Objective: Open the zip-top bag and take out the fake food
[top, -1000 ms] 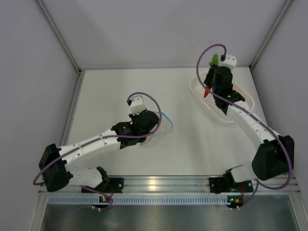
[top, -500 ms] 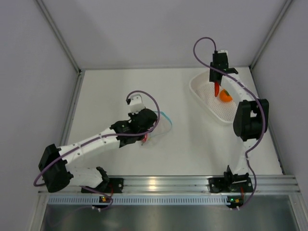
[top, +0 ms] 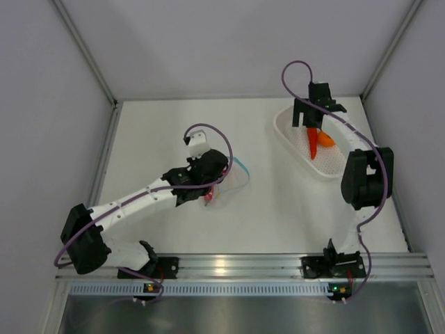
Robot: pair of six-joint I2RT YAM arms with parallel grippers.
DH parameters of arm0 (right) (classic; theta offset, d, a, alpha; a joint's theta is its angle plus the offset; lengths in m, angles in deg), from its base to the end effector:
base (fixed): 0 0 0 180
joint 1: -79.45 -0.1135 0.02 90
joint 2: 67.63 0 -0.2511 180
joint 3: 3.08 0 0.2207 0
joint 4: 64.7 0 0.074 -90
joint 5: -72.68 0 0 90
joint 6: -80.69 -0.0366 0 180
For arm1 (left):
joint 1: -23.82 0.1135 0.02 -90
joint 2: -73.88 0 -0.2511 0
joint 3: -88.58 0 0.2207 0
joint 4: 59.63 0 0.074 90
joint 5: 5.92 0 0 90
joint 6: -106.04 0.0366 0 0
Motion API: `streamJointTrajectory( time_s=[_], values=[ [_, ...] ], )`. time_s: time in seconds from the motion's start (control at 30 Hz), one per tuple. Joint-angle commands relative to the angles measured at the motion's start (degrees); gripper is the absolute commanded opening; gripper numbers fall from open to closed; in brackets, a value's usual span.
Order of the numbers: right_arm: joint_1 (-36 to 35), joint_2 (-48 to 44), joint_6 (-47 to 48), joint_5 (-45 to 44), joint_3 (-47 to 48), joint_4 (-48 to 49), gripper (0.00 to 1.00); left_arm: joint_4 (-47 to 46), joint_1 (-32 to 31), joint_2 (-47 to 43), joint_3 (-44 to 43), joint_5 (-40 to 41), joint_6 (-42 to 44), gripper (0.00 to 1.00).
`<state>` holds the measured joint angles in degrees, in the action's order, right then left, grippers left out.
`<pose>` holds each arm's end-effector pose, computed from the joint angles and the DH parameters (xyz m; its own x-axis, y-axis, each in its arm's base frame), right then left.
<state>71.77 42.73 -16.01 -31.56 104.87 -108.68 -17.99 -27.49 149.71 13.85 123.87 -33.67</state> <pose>0.4010 0.0450 0.2604 -0.7082 0.0186 -0.7058 0.1221 0.9878 -0.0964 0.1772 -0.1838 0.2834 -0.5077 -0.3037 -0.8062 -0.1258 0.9519 -0.2794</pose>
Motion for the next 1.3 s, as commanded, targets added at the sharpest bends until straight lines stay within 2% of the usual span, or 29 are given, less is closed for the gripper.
streamJointTrajectory(
  time_s=[0.0,0.03,0.07,0.1,0.13,0.17,0.23,0.37,0.5,0.6,0.63,0.73,0.9,0.93,1.0,1.27],
  values=[
    [0.39,-12.87,-10.74,11.72,-6.29,10.84,0.99,-0.9,0.16,0.1,-3.44,-0.06,-1.7,0.0],
    [0.47,-14.98,-13.05,17.61,-9.18,14.02,0.99,-1.34,0.16,0.1,-3.53,-0.06,-2.05,0.0],
    [0.74,-18.92,-15.16,26.02,-16.43,20.84,1.0,-1.78,0.16,0.1,-3.62,-0.24,-2.58,0.0],
    [2.57,-20.44,-21.8,47.25,-21.29,30.4,0.99,-2.13,0.16,0.19,-3.53,-0.15,-3.02,0.0],
    [3.54,-21.24,-28.3,51.98,-25.34,44.76,0.88,-2.66,0.24,0.19,-3.53,-0.06,-3.63,0.0],
    [3.81,-21.68,-35.85,54.38,-28.17,46.56,0.84,-3.19,0.24,0.37,-3.44,0.02,-4.59,0.0],
    [2.42,-22.12,-37.94,57.74,-27.94,45.27,0.78,-3.37,0.24,0.63,-3.36,0.81,-6.44,0.0],
    [-3.55,-28.17,-34.54,49.95,-28.81,33.87,0.74,-4.94,0.24,1.24,-3.0,1.6,-10.04,0.0],
    [-13.37,-33.89,-28.99,33.37,-28.72,23.32,0.67,-6.62,0.33,2.12,-2.83,1.78,-11.81,0.0],
    [-20.06,-36.36,-27.93,26.05,-29.16,20.04,0.6,-6.8,0.42,3.35,-3.35,1.69,-13.3,0.0],
    [-21.4,-36.97,-27.93,25.15,-29.86,19.25,0.49,-6.8,0.42,3.62,-3.53,1.78,-14.0,0.0],
    [-25.79,-37.59,-28.72,22.07,-31.53,19.24,0.3,-6.8,0.51,4.67,-3.88,1.87,-15.32,0.0],
    [-31.24,-35.23,-31.26,18.12,-32.24,19.5,0.27,-6.8,0.51,5.73,-4.32,1.34,-18.4,0.0],
    [-31.77,-34.44,-31.7,18.02,-32.24,19.59,0.21,-6.8,0.51,5.73,-4.24,1.17,-18.84,0.0],
    [-33.26,-32.06,-33.72,16.45,-32.15,19.86,0.17,-6.8,0.51,5.73,-3.88,1.08,-20.33,0.0],
    [-37.05,-22.57,-35.49,10.82,-27.5,18.89,0.15,-6.71,0.51,5.73,-3.45,-1.03,-22.62,0.0]
  ],
)
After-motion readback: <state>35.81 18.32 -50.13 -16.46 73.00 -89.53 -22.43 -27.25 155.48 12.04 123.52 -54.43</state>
